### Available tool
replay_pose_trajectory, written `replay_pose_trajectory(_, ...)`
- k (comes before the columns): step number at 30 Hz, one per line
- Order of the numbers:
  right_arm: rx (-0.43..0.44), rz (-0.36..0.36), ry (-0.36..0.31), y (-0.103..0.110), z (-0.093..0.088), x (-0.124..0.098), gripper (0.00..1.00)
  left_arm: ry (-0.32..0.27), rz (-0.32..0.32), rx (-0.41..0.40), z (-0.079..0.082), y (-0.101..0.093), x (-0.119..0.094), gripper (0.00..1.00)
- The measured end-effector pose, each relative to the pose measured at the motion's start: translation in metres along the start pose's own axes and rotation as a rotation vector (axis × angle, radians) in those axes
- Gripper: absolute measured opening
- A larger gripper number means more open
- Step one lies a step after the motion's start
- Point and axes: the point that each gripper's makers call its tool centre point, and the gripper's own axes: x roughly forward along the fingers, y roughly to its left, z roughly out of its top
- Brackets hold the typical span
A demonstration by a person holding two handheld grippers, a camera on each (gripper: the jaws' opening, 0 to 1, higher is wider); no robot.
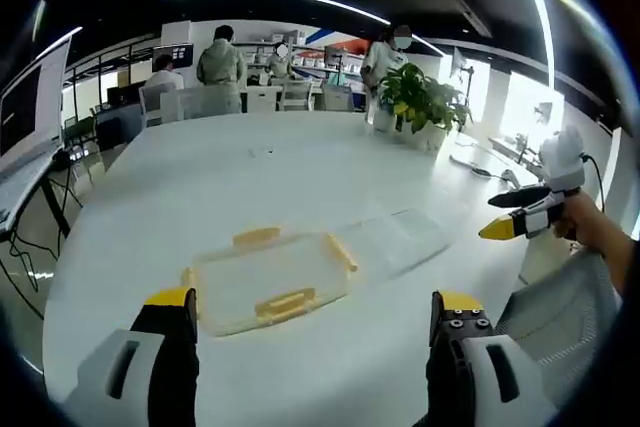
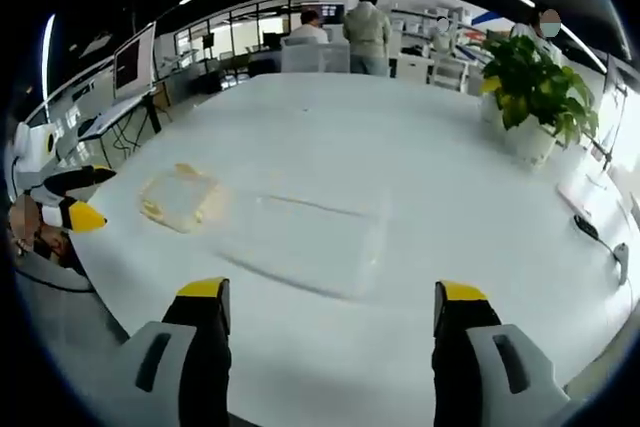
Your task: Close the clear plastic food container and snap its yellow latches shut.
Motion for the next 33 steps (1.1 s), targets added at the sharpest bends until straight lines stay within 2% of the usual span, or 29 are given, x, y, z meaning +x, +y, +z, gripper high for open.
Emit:
replay_pose_trajectory(7, -0.048, -0.012, 0.021, 0.0, -0.003, 0.002, 0.81, 0.019, -0.021, -0.019, -0.004, -0.004, 0.003, 0.93)
replay_pose_trajectory(13, -0.047, -0.029, 0.029, -0.004, -0.005, 0.001, 0.81, 0.016, -0.03, -0.033, -0.002, -0.005, 0.003, 0.92)
replay_pose_trajectory(15, -0.052, -0.04, 0.021, -0.006, -0.003, 0.0, 0.81, -0.004, -0.03, -0.04, 0.002, -0.004, 0.001, 0.92)
replay_pose_trajectory(18, -0.071, -0.04, -0.024, -0.002, 0.006, -0.001, 0.81, -0.006, -0.071, -0.067, 0.002, -0.011, 0.002, 0.93)
replay_pose_trajectory(20, -0.106, -0.056, -0.017, -0.002, 0.005, 0.0, 0.81, 0.015, -0.084, -0.059, -0.001, -0.017, 0.004, 0.93)
replay_pose_trajectory(22, -0.124, -0.074, 0.008, -0.005, 0.0, 0.001, 0.82, 0.001, -0.083, -0.023, 0.002, -0.019, 0.003, 0.93)
replay_pose_trajectory(29, -0.061, -0.102, 0.0, -0.017, -0.001, -0.003, 0.81, 0.008, -0.111, -0.008, 0.001, -0.026, 0.003, 0.93)
replay_pose_trajectory(33, -0.031, -0.114, -0.012, -0.022, 0.0, -0.005, 0.81, -0.012, -0.122, 0.008, 0.004, -0.029, 0.001, 0.93)
